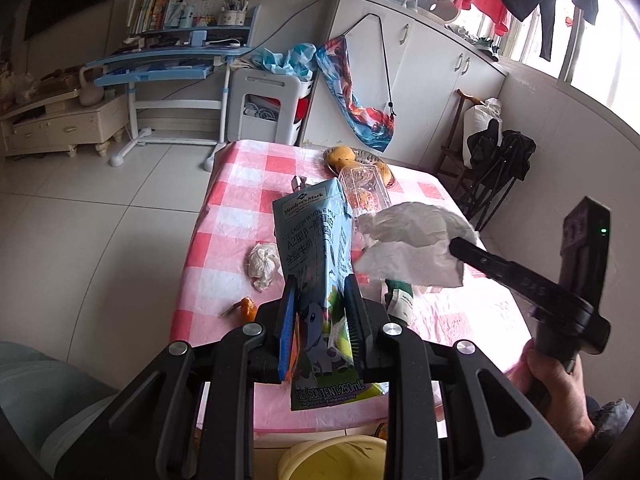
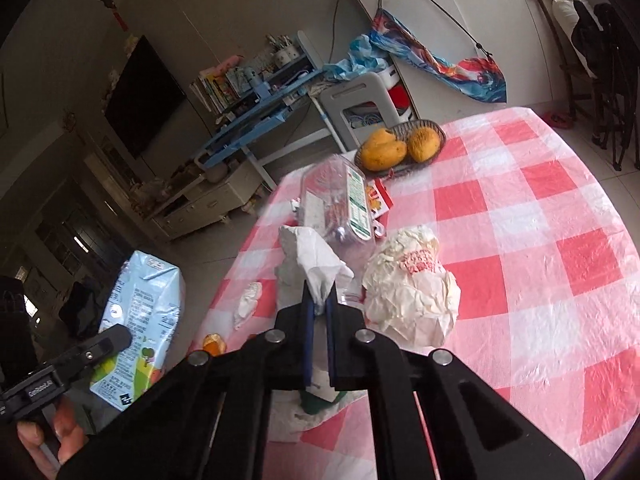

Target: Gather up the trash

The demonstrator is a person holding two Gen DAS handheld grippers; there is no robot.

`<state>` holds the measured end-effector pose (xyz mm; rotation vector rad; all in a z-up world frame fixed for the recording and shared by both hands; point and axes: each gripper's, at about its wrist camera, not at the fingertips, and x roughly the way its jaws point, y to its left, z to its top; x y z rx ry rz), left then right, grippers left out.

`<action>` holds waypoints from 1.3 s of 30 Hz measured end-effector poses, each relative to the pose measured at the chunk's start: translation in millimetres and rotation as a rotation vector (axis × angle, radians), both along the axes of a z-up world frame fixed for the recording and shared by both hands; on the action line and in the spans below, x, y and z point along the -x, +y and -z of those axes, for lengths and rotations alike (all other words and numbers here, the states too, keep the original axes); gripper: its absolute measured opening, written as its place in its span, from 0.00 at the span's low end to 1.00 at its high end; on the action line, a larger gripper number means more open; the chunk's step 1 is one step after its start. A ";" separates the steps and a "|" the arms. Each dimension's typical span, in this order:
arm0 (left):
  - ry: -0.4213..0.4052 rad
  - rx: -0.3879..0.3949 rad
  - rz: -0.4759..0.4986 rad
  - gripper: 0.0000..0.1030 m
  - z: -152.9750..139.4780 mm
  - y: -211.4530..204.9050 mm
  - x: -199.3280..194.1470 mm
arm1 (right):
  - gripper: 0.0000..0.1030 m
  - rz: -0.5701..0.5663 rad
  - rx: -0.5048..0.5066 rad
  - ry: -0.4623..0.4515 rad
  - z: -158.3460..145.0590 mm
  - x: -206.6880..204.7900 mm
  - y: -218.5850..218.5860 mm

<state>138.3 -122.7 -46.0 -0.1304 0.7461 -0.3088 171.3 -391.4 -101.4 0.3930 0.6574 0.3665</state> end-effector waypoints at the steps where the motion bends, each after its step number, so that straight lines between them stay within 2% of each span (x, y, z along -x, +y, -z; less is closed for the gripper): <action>1: -0.002 -0.004 -0.006 0.22 -0.2 0.9 2.1 | 0.06 -0.011 -0.010 -0.017 -7.4 6.7 1.1; 5: -0.023 -0.026 -0.016 0.22 -2.6 2.5 14.7 | 0.06 -0.066 -0.038 -0.066 -30.6 40.9 5.4; 9: -0.048 -0.061 -0.006 0.22 -4.7 -0.9 32.6 | 0.06 -0.144 -0.034 -0.024 -34.8 75.7 15.1; 14: -0.052 -0.076 0.005 0.22 -2.3 -1.1 49.6 | 0.06 -0.271 0.146 0.119 -13.6 119.4 45.2; 16: -0.048 -0.074 0.005 0.22 -0.4 -1.0 55.1 | 0.07 -0.336 0.203 0.206 1.8 130.3 59.2; 19: -0.050 -0.085 0.009 0.22 1.9 -2.9 66.3 | 0.08 -0.401 0.320 0.289 19.6 142.8 81.5; 20: -0.050 -0.088 0.010 0.22 3.1 -3.3 70.0 | 0.17 -0.405 0.349 0.297 23.8 146.3 85.3; 21: -0.047 -0.091 0.011 0.22 4.2 -3.5 73.1 | 0.33 -0.403 0.371 0.306 27.2 148.8 87.9; 23: -0.040 -0.096 0.014 0.22 7.1 -3.7 79.5 | 0.49 -0.414 0.372 0.334 34.0 151.8 89.9; 25: -0.032 -0.101 0.018 0.22 10.4 -4.3 85.1 | 0.50 -0.397 0.364 0.327 33.8 154.0 86.6; 27: -0.018 -0.107 0.029 0.22 15.3 -6.1 91.5 | 0.56 -0.363 0.335 0.295 25.2 154.6 79.9; 31: 0.051 -0.130 0.076 0.22 32.6 -19.0 107.2 | 0.68 -0.305 0.256 0.133 -8.0 164.1 63.8; 35: 0.196 -0.218 0.144 0.22 67.8 -44.0 126.1 | 0.87 -0.213 0.243 -0.048 -35.7 162.5 49.4; 37: 0.286 -0.287 0.179 0.22 90.7 -54.9 136.4 | 0.87 -0.147 0.242 -0.077 -36.0 155.7 40.9; 39: 0.389 -0.344 0.242 0.22 113.6 -61.3 143.6 | 0.87 -0.081 0.227 -0.068 -31.0 149.0 32.4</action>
